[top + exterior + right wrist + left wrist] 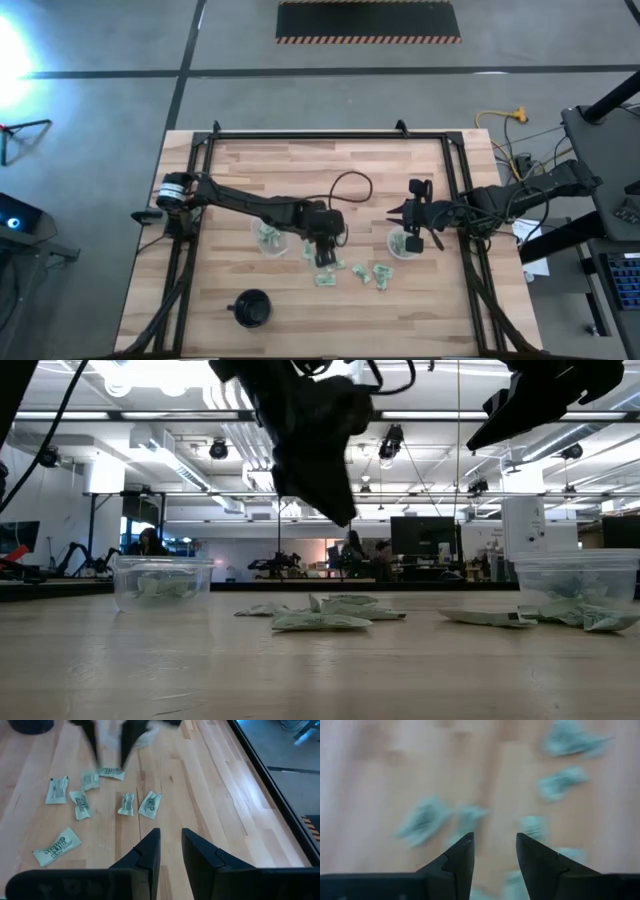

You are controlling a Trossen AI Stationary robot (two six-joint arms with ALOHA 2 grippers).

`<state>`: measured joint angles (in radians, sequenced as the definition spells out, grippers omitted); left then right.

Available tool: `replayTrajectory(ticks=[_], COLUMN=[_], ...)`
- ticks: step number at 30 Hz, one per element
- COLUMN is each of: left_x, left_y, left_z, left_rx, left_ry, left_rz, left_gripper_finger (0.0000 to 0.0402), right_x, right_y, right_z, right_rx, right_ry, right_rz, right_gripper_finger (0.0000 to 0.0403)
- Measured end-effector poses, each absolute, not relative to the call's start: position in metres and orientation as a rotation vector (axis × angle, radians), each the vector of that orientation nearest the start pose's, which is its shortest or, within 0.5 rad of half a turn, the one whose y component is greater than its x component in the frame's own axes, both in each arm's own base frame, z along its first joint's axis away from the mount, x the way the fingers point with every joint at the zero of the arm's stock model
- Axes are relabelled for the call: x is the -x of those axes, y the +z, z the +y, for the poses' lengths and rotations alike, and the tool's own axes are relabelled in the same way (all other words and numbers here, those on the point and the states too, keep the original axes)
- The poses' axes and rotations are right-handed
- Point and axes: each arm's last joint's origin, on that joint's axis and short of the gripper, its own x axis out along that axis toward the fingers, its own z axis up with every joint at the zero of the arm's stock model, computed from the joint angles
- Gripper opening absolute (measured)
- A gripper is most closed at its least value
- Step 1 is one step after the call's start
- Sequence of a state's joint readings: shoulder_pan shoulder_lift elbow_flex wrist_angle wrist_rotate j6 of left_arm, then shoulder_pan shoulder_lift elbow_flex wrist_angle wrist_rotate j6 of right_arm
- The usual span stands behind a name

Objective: Pick and place Stevia / Truvia into bins
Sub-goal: Put the stevia packet into the oval transparent container

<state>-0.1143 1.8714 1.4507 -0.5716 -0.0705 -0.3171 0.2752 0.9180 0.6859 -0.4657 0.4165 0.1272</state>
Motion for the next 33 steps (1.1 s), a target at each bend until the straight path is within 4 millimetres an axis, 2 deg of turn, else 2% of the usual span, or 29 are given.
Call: replayTrajectory(ticks=[3, 8, 14, 23, 30, 33], left_x=[-0.392, -0.391, -0.392, -0.408, -0.424, -0.426], left_y=[0.228, 0.227, 0.219, 0.202, 0.178, 0.177], left_z=[-0.044, -0.045, -0.046, -0.040, -0.030, -0.029], left_rx=[0.116, 0.103, -0.148, -0.167, -0.123, -0.115], left_ry=[0.213, 0.218, 0.086, 0.056, 0.026, 0.017], left_rz=[1.041, 1.057, 1.080, 1.057, 1.103, 1.104], left_gripper_finger=[0.0143, 0.0174, 0.0198, 0.0198, 0.0177, 0.0169], right_x=[-0.180, -0.180, -0.180, -0.180, -0.180, -0.180], right_y=[0.253, 0.254, 0.254, 0.253, 0.253, 0.253], right_z=[0.039, 0.039, 0.039, 0.039, 0.039, 0.039], right_rx=[0.117, 0.118, 0.117, 0.120, 0.124, 0.125], right_ry=[-0.177, -0.176, -0.177, -0.176, -0.176, -0.176], right_rz=[0.650, 0.649, 0.646, 0.650, 0.651, 0.652], right_gripper_finger=[0.0068, 0.0068, 0.0068, 0.0068, 0.0068, 0.0068])
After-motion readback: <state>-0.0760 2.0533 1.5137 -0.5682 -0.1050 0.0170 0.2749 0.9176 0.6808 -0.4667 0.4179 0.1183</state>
